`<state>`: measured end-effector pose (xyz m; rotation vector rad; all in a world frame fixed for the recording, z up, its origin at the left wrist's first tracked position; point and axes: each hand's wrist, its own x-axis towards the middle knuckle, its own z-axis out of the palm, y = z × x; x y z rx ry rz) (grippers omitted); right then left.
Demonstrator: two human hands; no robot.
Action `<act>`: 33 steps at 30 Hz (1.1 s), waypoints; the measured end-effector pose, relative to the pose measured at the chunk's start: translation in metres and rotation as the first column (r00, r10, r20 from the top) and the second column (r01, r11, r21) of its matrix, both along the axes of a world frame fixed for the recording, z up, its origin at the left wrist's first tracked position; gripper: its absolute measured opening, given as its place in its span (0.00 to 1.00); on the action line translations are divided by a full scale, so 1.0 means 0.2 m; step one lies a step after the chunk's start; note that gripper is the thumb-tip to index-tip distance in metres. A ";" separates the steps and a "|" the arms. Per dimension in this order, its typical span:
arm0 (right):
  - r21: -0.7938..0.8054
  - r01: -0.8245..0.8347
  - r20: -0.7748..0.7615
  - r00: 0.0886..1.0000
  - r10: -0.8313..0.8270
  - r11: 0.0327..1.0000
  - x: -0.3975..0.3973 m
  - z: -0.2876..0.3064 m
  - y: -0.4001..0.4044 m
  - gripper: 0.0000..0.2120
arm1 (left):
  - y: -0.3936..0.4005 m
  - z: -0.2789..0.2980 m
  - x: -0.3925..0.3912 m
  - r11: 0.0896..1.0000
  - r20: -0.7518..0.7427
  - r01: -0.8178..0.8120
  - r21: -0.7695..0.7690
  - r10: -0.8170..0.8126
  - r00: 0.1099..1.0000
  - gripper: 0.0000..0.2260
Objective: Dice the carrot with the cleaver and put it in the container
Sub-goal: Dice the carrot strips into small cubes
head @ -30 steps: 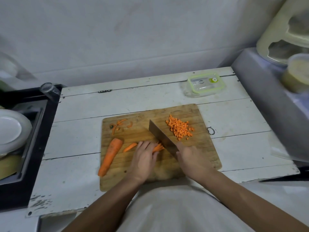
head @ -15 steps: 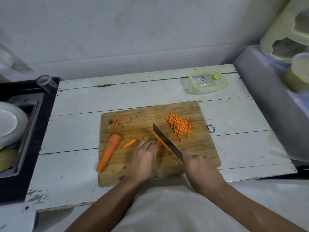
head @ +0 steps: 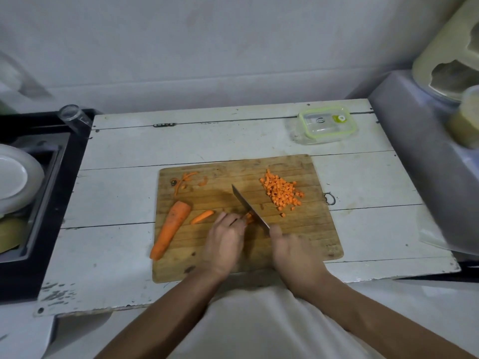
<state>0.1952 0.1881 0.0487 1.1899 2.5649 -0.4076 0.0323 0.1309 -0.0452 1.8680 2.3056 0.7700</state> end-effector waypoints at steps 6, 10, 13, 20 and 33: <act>0.027 0.050 -0.101 0.994 -0.047 0.998 0.02 -0.03 0.07 0.09 | -0.04 0.01 0.02 1.000 0.027 -0.002 -0.015 0.003 1.000 0.11; 0.067 -0.007 -0.074 0.997 0.012 0.998 0.14 -0.01 0.00 0.11 | -0.04 0.02 0.03 0.999 0.065 -0.026 -0.028 0.028 0.997 0.12; 0.051 -0.028 -0.043 0.999 0.031 0.998 0.15 0.02 -0.02 0.15 | -0.04 0.06 0.04 0.999 0.063 -0.029 -0.033 0.031 0.998 0.12; 0.007 -0.040 0.016 0.999 0.040 0.999 0.09 0.01 -0.03 0.17 | -0.03 0.06 0.04 0.997 0.061 -0.060 -0.050 0.063 0.996 0.06; 0.005 -0.011 -0.054 0.998 0.011 1.000 0.16 0.02 -0.01 0.07 | -0.03 0.02 0.03 0.996 0.071 -0.080 -0.043 0.083 0.994 0.08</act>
